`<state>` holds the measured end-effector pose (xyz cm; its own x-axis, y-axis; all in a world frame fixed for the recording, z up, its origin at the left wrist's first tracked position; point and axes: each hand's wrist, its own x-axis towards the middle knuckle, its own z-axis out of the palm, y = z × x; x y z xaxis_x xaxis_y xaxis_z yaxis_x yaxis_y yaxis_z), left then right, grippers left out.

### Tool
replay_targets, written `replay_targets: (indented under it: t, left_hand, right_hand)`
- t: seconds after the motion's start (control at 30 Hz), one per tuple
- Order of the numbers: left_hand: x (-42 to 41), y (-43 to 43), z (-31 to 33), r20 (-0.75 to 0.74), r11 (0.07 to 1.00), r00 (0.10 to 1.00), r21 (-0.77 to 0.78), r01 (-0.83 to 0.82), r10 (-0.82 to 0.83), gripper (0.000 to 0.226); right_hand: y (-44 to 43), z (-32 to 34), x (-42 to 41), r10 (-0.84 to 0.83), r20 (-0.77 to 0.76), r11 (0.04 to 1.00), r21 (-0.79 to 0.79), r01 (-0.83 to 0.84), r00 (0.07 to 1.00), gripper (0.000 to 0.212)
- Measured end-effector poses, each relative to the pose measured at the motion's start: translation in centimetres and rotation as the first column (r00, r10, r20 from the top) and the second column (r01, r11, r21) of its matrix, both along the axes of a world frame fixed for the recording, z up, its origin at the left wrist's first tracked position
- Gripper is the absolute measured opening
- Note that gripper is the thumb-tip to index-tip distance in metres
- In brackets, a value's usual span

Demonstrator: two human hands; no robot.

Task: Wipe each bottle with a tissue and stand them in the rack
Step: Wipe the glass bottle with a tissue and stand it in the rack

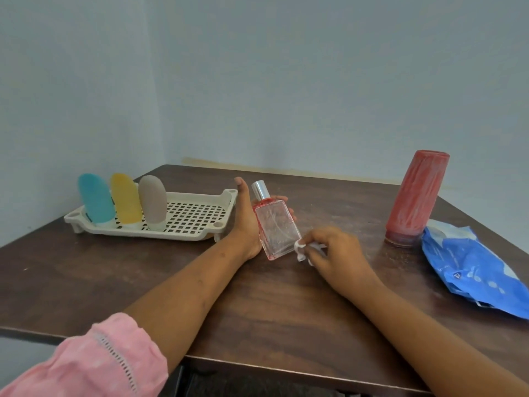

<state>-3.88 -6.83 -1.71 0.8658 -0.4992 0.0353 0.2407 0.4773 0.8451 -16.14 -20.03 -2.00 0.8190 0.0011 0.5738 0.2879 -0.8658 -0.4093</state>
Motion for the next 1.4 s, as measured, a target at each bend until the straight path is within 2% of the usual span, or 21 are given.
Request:
replay_targets:
  t: [0.1,0.23,0.3,0.37,0.43,0.53,0.6,0.67,0.8,0.87,0.97,1.07,1.17,1.23,1.33,1.4]
  left_hand:
    - [0.2,-0.1,0.0,-0.009,1.000,1.000,0.006,-0.012,0.013,0.106]
    - [0.3,-0.3,-0.2,-0.016,0.999,0.999,-0.004,-0.033,0.033,0.105]
    - [0.3,-0.3,-0.2,-0.023,0.999,0.999,-0.004,-0.040,0.040,0.104]
    - [0.1,-0.4,0.0,-0.024,0.999,0.999,-0.005,-0.039,0.039,0.104]
    - [0.1,-0.3,0.0,-0.020,1.000,0.999,-0.008,-0.030,0.030,0.104]
    - [0.1,-0.1,0.0,0.000,1.000,1.000,0.003,0.000,0.000,0.104]
    - [0.0,0.0,0.0,0.015,1.000,1.000,0.020,0.000,0.000,0.103]
    - [-0.1,-0.1,0.1,0.031,1.000,0.999,0.028,-0.010,0.009,0.101]
    - [-0.2,-0.2,0.1,0.030,1.000,0.999,0.010,-0.026,0.025,0.099]
    - [-0.3,-0.3,0.2,0.027,0.999,0.999,0.006,-0.033,0.033,0.099]
    - [-0.2,-0.5,0.1,0.007,0.999,0.999,-0.009,-0.032,0.032,0.098]
    - [-0.2,-0.6,0.1,0.010,0.999,0.999,-0.004,-0.039,0.039,0.096]
    - [-0.4,-0.4,0.3,0.014,1.000,0.999,0.004,-0.030,0.030,0.096]
    - [-0.5,-0.3,0.5,0.028,1.000,1.000,0.010,-0.015,0.014,0.096]
    - [-0.5,-0.2,0.4,0.043,1.000,0.999,0.025,-0.007,0.006,0.095]
    - [-0.4,-0.2,0.3,0.054,0.999,0.998,0.036,-0.018,0.016,0.096]
  right_hand:
    - [0.0,-0.2,0.2,-0.019,-0.001,0.998,-0.055,0.019,1.000,0.010]
    - [1.7,-0.2,-0.5,0.128,0.049,0.958,-0.264,-0.111,0.991,0.012]
    - [2.3,0.1,-0.6,0.173,0.050,0.908,-0.395,-0.140,0.984,0.022]
    - [2.3,0.1,-0.5,0.207,0.047,0.884,-0.438,-0.166,0.977,0.028]
    - [1.9,0.1,-0.3,0.181,0.060,0.908,-0.394,-0.143,0.982,0.025]
    - [0.5,0.2,0.3,0.014,0.027,0.989,-0.147,-0.010,1.000,0.017]
    - [-0.4,0.1,0.9,-0.078,-0.047,0.997,-0.009,0.077,0.996,0.014]
    - [-0.7,0.0,1.1,-0.101,-0.082,0.995,0.004,0.102,0.991,0.016]
    - [0.0,0.1,0.8,-0.044,-0.019,0.994,-0.100,0.042,0.999,0.017]
    - [1.0,0.2,0.3,0.060,0.066,0.972,-0.229,-0.043,0.996,0.018]
    - [2.3,-0.4,0.1,0.231,0.064,0.853,-0.494,-0.170,0.971,0.024]
    - [2.4,-0.5,0.1,0.255,0.050,0.804,-0.566,-0.182,0.966,0.020]
    - [2.0,-0.2,0.2,0.205,0.079,0.854,-0.501,-0.139,0.976,0.017]
    - [1.4,0.0,0.5,0.082,0.070,0.929,-0.368,-0.051,0.994,0.013]
    - [-0.2,0.1,1.2,-0.117,-0.061,0.981,-0.161,0.106,0.991,0.018]
    - [-0.9,0.0,1.3,-0.133,-0.128,0.990,-0.060,0.126,0.983,0.016]
